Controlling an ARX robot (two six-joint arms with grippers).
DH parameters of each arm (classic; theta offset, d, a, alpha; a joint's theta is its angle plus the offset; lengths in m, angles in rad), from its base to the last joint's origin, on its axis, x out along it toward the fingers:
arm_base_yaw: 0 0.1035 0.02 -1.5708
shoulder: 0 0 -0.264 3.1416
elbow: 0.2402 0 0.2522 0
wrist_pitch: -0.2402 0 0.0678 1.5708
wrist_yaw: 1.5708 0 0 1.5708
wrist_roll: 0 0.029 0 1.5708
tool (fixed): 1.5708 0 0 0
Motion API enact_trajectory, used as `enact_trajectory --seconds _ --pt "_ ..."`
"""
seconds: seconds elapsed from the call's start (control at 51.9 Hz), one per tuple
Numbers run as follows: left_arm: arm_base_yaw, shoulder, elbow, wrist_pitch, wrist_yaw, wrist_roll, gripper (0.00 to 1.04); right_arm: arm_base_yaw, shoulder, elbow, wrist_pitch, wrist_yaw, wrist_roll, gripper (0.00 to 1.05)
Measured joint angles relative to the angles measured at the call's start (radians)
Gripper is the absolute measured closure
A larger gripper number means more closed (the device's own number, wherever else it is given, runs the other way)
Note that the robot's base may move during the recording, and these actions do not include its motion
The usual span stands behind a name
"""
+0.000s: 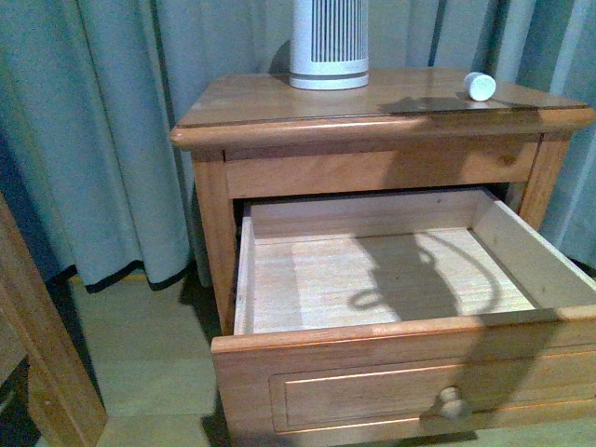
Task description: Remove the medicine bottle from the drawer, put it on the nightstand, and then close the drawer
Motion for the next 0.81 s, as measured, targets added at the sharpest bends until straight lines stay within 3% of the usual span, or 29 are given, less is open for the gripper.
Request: enact_trajectory --seconds 0.212,0.405,0.578,0.809 --pt "0.0 0.0 0.0 0.0 0.0 0.0 0.07 0.021 -0.481 -0.692 0.0 -0.005 0.099 0.07" --pt "0.0 0.0 0.0 0.0 0.0 0.0 0.07 0.088 -0.687 -1.023 -0.041 0.023 0.196 0.07" --pt "0.0 0.0 0.0 0.0 0.0 0.0 0.07 0.108 -0.556 -1.181 0.151 0.029 0.243 0.07" --pt "0.0 0.0 0.0 0.0 0.0 0.0 0.07 0.108 -0.204 -1.163 0.528 0.041 0.208 0.07"
